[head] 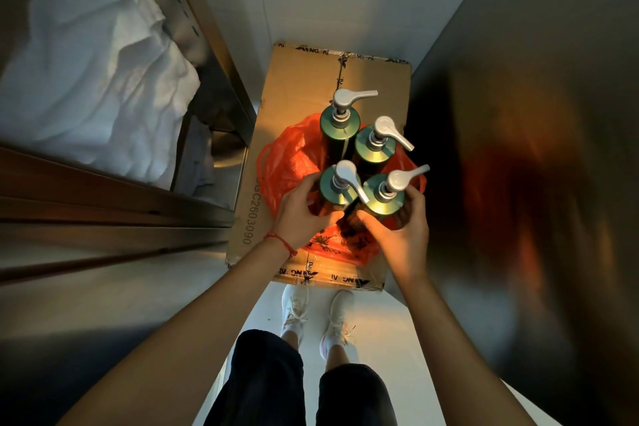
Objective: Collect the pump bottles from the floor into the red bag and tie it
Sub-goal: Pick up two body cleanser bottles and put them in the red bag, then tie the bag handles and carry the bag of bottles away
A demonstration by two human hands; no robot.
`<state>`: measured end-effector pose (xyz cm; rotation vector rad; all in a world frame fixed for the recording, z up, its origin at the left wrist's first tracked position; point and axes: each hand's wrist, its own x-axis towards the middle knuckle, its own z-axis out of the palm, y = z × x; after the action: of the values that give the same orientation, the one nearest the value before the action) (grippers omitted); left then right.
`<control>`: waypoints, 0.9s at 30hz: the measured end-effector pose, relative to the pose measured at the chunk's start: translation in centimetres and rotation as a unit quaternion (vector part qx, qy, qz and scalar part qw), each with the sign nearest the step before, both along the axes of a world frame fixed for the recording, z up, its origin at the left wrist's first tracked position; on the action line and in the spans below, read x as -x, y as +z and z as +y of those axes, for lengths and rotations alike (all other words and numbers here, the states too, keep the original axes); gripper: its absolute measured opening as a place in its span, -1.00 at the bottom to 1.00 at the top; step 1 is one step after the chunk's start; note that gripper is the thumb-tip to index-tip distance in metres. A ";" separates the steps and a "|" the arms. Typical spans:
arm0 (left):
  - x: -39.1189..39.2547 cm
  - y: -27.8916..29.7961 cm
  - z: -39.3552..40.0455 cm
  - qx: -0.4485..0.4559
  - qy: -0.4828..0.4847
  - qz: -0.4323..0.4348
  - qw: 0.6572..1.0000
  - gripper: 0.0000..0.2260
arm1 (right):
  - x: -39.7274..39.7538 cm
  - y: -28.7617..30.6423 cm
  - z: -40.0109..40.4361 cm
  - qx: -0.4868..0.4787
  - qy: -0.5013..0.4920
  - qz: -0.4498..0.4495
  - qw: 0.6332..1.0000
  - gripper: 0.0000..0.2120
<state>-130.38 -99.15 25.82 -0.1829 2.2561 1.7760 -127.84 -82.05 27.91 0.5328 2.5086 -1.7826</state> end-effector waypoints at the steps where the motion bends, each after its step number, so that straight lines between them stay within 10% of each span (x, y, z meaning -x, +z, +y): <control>1: -0.1 0.2 0.0 -0.002 -0.001 0.004 1.000 -0.43 | -0.2 0.0 0.0 0.000 0.006 -0.003 1.000 -0.35; 27: -3.7 3.8 -3.3 -0.031 0.111 -0.042 0.992 -0.41 | -3.8 2.8 1.8 0.041 -0.023 -0.001 0.999 -0.53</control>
<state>-126.66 -102.47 29.67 -0.5043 2.1901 1.9063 -124.06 -80.21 30.69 0.5934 2.4295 -1.8896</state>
